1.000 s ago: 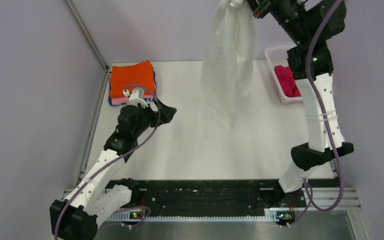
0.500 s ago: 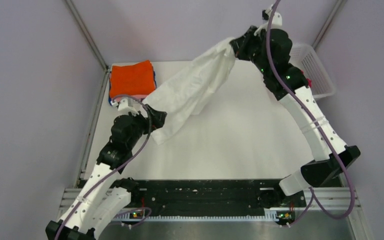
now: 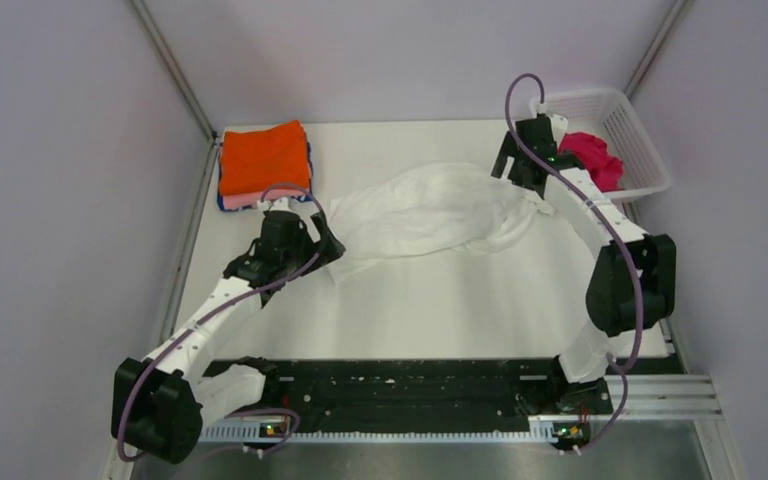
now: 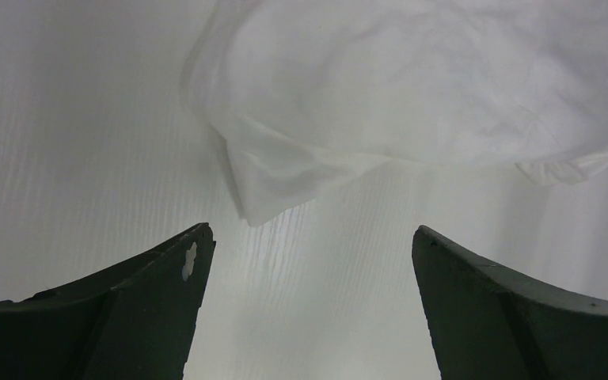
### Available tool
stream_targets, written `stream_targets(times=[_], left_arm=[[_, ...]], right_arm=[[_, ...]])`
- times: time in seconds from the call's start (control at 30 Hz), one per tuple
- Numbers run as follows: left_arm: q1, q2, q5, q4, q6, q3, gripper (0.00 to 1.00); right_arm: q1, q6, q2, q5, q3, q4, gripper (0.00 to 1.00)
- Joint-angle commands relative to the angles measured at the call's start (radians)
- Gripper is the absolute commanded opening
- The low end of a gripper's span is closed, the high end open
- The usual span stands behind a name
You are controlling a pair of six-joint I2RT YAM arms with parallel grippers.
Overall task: Fold and stack the t-shirts
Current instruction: Move the tshirt to the center of the board, then flatten out the tshirt
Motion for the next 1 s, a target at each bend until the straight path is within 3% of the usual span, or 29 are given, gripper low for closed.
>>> stream_targets(times=[0.0, 0.17, 0.33, 0.53, 0.73, 0.8, 0.83, 0.87, 0.97], left_arm=[[0.0, -0.045, -0.004, -0.032, -0.037, -0.079, 0.99], [0.0, -0.012, 0.063, 0.047, -0.05, -0.157, 0.91], [0.0, 0.114, 0.139, 0.138, -0.034, -0.144, 0.75], [0.012, 0.277, 0.119, 0.193, -0.034, -0.07, 0.66], [0.024, 0.386, 0.086, 0.251, -0.037, -0.027, 0.53], [0.025, 0.419, 0.09, 0.252, -0.031, -0.008, 0.43], [0.025, 0.433, 0.095, 0.257, -0.029, -0.002, 0.28], [0.026, 0.447, 0.101, 0.259, -0.029, 0.004, 0.04], [0.026, 0.469, 0.101, 0.257, -0.012, 0.022, 0.0]], right_arm=[[0.012, -0.013, -0.202, 0.002, -0.129, 0.059, 0.99], [0.013, 0.108, -0.436, -0.099, -0.518, 0.16, 0.98], [0.013, 0.22, -0.564, -0.177, -0.754, 0.286, 0.9], [0.013, 0.242, -0.541, -0.19, -0.835, 0.351, 0.78], [0.013, 0.249, -0.393, -0.209, -0.834, 0.453, 0.74], [0.013, 0.248, -0.339, -0.233, -0.832, 0.5, 0.71], [0.013, 0.248, -0.309, -0.26, -0.825, 0.54, 0.69], [0.013, 0.249, -0.277, -0.278, -0.818, 0.562, 0.68], [0.017, 0.254, -0.188, -0.315, -0.787, 0.609, 0.65]])
